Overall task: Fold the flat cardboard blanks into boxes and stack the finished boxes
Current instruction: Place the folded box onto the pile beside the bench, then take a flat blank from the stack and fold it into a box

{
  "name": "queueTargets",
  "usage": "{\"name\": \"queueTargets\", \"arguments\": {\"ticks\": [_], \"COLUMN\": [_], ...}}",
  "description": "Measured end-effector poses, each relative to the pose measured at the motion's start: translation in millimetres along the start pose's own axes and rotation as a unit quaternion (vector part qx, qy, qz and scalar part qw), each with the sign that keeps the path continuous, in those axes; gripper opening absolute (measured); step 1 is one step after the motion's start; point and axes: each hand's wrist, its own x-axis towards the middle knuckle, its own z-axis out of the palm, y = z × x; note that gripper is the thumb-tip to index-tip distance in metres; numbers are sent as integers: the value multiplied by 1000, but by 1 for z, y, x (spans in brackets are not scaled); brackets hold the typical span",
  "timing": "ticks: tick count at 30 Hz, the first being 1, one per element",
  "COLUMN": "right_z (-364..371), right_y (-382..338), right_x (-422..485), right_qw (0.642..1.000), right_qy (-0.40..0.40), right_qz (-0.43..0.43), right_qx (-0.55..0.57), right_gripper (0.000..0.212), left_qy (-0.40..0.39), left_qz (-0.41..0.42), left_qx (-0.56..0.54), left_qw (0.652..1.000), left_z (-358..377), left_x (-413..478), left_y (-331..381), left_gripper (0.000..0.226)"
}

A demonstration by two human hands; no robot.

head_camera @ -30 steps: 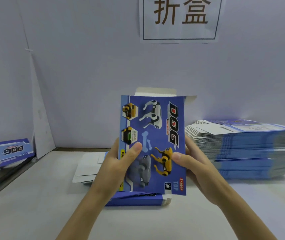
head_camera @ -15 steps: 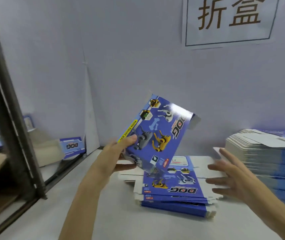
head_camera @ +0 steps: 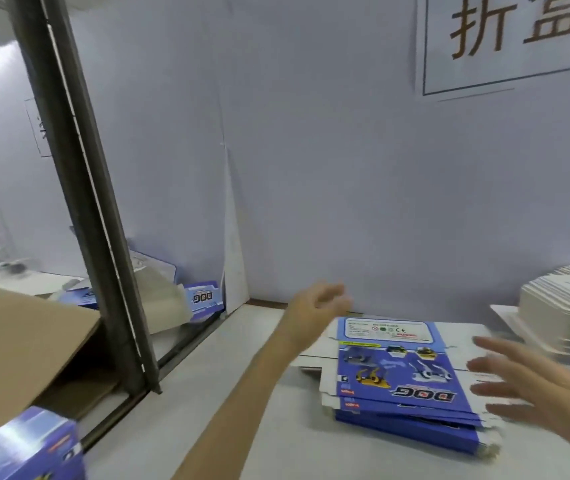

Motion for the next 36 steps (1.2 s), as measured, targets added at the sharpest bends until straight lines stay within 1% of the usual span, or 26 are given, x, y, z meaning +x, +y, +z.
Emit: {"name": "queueTargets", "arguments": {"ticks": [1,2,3,5,7,9,12,13,14,15,17,18,19,20,21,22,23,24,25,27,28,29,31,32,33,36], "right_z": [4,7,10,14,15,13,11,10,8,7,3,0,-2,-5,-7,-8,-6,-4,-1,7,8,8,4,1,-2,-4], "right_y": [3,7,12,21,29,33,31,29,26,22,11,5,-2,-8,-13,-17,-20,-21,-21,-23,-24,-26,-30,-31,-31,-31], "right_x": [-2,-2,-2,1,4,5,6,6,6,5,1,-1,-4,-6,-8,-11,-13,-14,-16,-19,-21,-22,-23,-23,-23,-24], "right_qw": [999,998,994,986,977,969,969,969,969,967,959,952,944,937,935,939,947,956,964,972,973,972,966,963,960,959], "right_qy": [-7,-10,-14,-25,-30,-27,2,21,49,82,155,194,229,253,261,249,224,196,171,133,117,108,119,131,140,150], "right_qz": [1,2,3,8,13,13,-2,-18,-42,-73,-149,-183,-207,-223,-231,-231,-225,-213,-201,-191,-197,-206,-222,-230,-238,-237], "right_qx": [-32,-67,-104,-167,-209,-245,-248,-245,-239,-228,-185,-153,-118,-85,-62,-51,-47,-45,-41,-18,7,33,57,55,50,42], "right_gripper": [22,21,21,19,21,25,28,30,33,36,42,45,46,47,48,49,51,53,56,62,61,55,39,38,41,63], "left_qy": [-86,-148,-191,-232,-211,-188,-190,-156,-95,-54,-1,42,83,136,190,217,216,197,180,159,146,134,109,100,92,51], "left_qz": [-2,-1,0,10,50,87,139,177,237,279,259,232,206,202,213,218,211,197,184,163,151,135,113,108,101,77], "left_qx": [83,171,245,344,410,443,478,482,465,444,354,306,267,232,192,133,56,-26,-91,-168,-187,-200,-222,-231,-233,-220], "left_qw": [993,974,951,910,886,872,846,844,848,850,899,923,938,942,939,942,952,960,962,959,960,961,962,962,963,971], "left_z": [25,46,63,86,99,105,97,92,85,76,53,41,30,19,12,7,6,7,10,21,29,37,54,61,67,78], "left_x": [-7,-14,-19,-32,-45,-58,-70,-72,-73,-74,-73,-68,-63,-57,-52,-47,-44,-42,-41,-43,-44,-46,-49,-50,-51,-53], "left_y": [-12,-23,-33,-48,-59,-64,-61,-58,-55,-48,-28,-20,-10,3,16,30,43,56,65,75,76,76,74,74,75,74], "left_gripper": [52,63,72,77,71,66,59,57,53,48,34,28,23,22,21,19,15,13,17,31,40,48,57,61,66,84]}}
